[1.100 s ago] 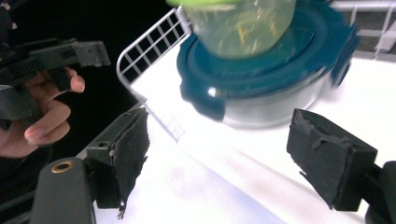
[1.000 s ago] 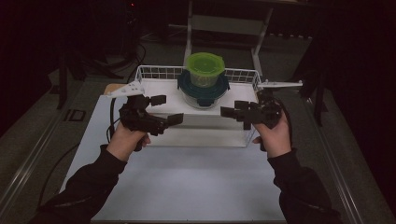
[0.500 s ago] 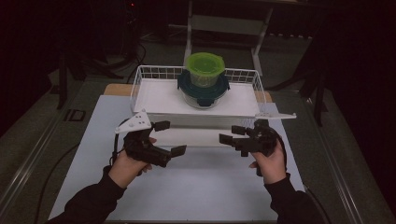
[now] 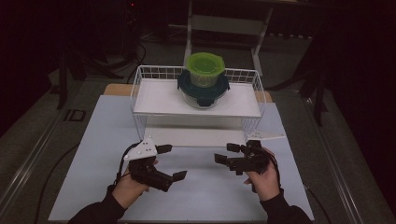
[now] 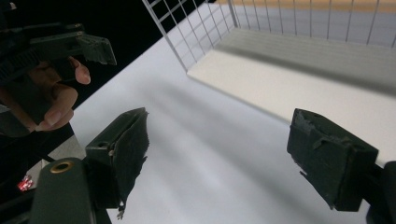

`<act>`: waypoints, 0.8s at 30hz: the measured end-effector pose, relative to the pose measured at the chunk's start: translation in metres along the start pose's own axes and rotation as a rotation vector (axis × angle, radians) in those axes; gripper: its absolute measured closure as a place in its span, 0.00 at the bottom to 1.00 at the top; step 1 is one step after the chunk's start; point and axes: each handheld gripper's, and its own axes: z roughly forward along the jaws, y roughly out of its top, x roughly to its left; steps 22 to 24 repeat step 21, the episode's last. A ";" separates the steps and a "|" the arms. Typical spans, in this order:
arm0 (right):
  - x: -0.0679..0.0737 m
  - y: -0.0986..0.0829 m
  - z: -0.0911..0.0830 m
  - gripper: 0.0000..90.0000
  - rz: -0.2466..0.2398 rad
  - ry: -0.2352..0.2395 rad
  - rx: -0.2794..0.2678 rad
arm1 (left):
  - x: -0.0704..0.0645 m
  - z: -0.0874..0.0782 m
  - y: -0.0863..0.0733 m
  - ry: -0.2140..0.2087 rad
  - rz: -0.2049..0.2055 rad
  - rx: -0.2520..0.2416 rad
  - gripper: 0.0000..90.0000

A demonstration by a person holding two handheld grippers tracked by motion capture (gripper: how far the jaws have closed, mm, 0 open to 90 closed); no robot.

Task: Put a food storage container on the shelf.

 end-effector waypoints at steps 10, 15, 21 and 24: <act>-0.007 -0.042 0.005 0.21 0.022 0.006 0.026 | -0.004 0.003 -0.033 0.026 0.012 0.017 0.00; -0.015 -0.059 0.001 0.21 0.019 -0.020 0.032 | -0.004 0.003 -0.044 0.041 0.014 0.016 0.00; -0.019 -0.063 -0.001 0.20 0.015 -0.030 0.020 | -0.004 0.005 -0.048 0.041 0.014 0.023 0.00; -0.019 -0.063 -0.001 0.20 0.015 -0.030 0.020 | -0.004 0.005 -0.048 0.041 0.014 0.023 0.00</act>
